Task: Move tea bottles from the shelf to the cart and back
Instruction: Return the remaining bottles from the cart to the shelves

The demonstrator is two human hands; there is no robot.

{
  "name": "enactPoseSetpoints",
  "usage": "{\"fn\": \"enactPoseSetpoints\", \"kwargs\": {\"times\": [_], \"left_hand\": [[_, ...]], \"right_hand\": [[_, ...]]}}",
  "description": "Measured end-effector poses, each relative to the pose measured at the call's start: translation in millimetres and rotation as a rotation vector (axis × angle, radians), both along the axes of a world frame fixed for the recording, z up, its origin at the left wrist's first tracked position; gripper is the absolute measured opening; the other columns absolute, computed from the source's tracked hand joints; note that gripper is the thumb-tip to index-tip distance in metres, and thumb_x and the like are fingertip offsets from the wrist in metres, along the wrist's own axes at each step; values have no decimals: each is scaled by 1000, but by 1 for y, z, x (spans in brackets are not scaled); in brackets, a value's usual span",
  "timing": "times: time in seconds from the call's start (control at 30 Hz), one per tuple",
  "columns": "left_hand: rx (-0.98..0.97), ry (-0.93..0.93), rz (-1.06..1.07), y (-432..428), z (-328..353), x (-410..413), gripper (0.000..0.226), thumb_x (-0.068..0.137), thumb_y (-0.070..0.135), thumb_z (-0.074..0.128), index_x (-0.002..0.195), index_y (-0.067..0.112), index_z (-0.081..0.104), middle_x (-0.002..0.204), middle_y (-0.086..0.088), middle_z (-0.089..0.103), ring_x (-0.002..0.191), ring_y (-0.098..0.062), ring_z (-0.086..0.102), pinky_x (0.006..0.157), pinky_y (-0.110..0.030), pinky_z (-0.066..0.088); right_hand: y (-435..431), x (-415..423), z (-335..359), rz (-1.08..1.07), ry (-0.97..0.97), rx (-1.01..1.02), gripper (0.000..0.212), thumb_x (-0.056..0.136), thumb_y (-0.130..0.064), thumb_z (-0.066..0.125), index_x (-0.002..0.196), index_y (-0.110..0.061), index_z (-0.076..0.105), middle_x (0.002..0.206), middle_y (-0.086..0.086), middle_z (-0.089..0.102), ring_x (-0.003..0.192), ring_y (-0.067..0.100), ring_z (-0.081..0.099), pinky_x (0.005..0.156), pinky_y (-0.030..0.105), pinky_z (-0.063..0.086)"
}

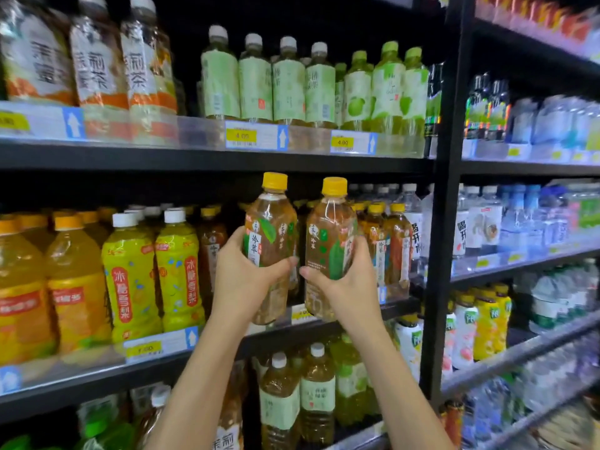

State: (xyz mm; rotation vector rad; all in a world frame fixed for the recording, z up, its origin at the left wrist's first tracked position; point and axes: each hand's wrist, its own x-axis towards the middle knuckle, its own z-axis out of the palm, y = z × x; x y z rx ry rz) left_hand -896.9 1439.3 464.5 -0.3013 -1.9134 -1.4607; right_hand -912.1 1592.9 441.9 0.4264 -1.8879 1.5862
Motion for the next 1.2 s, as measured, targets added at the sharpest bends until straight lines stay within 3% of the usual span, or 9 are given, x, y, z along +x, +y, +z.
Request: {"fn": "enactPoseSetpoints", "kwargs": {"times": [0.1,0.17,0.5,0.57,0.67,0.83,1.0,1.07,1.2], "left_hand": [[-8,13,-4,1,0,-21,58,66,23,92,114,28,59,104,13,69,94,1,66,75,-19,54],[-9,22,-9,-1,-3,-34,64,65,25,93,120,26,59,107,12,69,96,-1,67,78,-22,55],[42,9,60,-15,-21,-72,59,65,24,92,115,27,60,104,10,71,96,-3,68,82,-29,58],[41,-10,101,-15,-28,-80,60,65,26,92,116,26,60,105,9,70,97,-6,68,83,-33,59],[38,-42,168,-14,-37,-92,64,64,28,93,119,23,59,107,7,68,98,-9,66,85,-38,60],[67,-110,221,-7,-49,-104,65,63,32,93,117,26,58,107,9,68,97,-7,66,84,-34,59],[73,-151,278,-2,-54,-114,72,61,36,93,122,23,57,109,8,68,101,-10,66,89,-41,58],[75,-164,278,0,-54,-115,74,62,35,93,124,23,54,112,7,67,104,-10,65,92,-42,57],[70,-187,261,4,-52,-112,75,67,35,90,129,25,49,117,8,64,111,-9,62,97,-39,54]], "right_hand": [[-2,-21,5,-21,41,3,64,73,-17,88,121,-25,45,109,-19,58,96,-19,55,74,2,46],[-5,-33,5,-19,62,2,63,74,-15,87,119,-25,45,108,-19,57,95,-22,53,73,0,44],[-13,-73,-10,41,68,34,75,70,-21,90,122,-34,37,114,-24,53,103,-19,51,79,0,42],[-13,-81,-16,58,43,46,84,69,-24,91,130,-33,34,120,-21,52,110,-12,51,86,6,43],[-9,-95,-22,84,-10,64,92,66,-27,92,136,-29,32,127,-13,53,118,3,53,99,27,47],[-8,-110,-25,157,-75,144,84,66,-20,92,126,-31,34,119,-20,53,112,0,54,77,10,47],[-4,-123,-29,202,-129,170,83,68,-18,91,125,-28,32,117,-19,51,101,-6,54,70,6,44],[-3,-129,-26,212,-165,198,82,67,-18,91,122,-25,31,117,-12,53,103,1,55,70,9,45],[-4,-139,-26,240,-213,266,86,67,-19,91,125,-23,28,122,-4,55,112,14,58,85,24,53]]}}
